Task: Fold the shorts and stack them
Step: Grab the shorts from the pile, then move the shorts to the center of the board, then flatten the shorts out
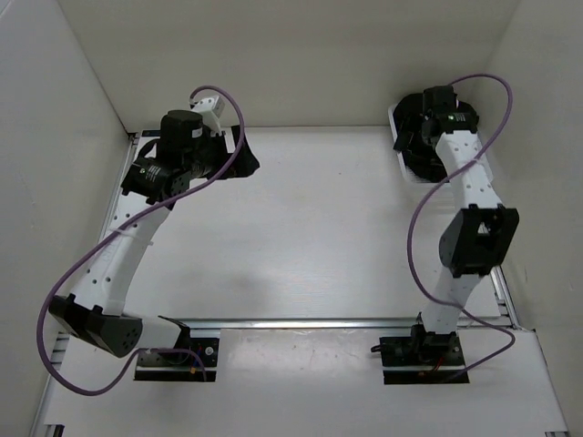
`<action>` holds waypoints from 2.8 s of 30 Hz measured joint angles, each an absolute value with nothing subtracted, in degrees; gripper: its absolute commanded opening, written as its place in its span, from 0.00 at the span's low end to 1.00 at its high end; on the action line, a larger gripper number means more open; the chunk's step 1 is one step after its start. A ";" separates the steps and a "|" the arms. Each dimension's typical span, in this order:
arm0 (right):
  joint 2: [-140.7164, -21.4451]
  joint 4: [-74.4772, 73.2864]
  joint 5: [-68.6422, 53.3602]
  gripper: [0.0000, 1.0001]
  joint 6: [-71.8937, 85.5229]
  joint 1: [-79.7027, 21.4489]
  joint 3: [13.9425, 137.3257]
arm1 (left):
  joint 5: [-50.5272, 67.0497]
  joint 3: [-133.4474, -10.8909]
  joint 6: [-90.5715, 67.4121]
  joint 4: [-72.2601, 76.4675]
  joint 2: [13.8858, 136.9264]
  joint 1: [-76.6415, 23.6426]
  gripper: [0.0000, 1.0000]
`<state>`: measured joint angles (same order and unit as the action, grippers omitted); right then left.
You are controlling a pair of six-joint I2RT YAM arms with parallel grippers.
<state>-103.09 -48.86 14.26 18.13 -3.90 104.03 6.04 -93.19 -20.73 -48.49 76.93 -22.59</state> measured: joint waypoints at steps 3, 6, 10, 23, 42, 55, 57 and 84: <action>-113.80 -48.82 12.93 0.99 19.44 -0.51 114.08 | 6.57 -93.19 -20.91 -48.53 77.97 -22.31 1.00; -122.54 -49.65 12.69 0.99 20.47 2.26 121.69 | 8.01 -93.27 -20.91 -48.66 79.90 -21.34 1.00; -132.25 -49.56 12.38 0.95 21.56 5.50 130.37 | 8.88 -93.54 -20.38 -49.06 84.55 -19.94 1.00; -146.67 -42.39 8.25 0.50 25.28 10.41 138.89 | 9.13 -103.33 -16.84 -51.07 97.84 -16.51 1.00; -116.71 -41.47 -0.47 0.00 23.20 9.30 136.29 | 9.28 -99.90 -18.11 -53.56 93.95 -16.23 1.00; -84.58 -41.10 -19.25 0.00 18.79 -14.20 133.75 | 4.62 -94.15 -21.21 -57.69 78.15 -6.55 1.00; -81.25 -40.03 -20.88 0.00 17.26 -16.84 127.37 | 3.42 -94.06 -21.54 -58.37 77.21 -4.38 1.00; -75.94 -38.17 -5.34 0.90 26.20 -41.41 62.33 | 10.66 -59.33 -34.04 -46.37 80.64 -24.86 0.99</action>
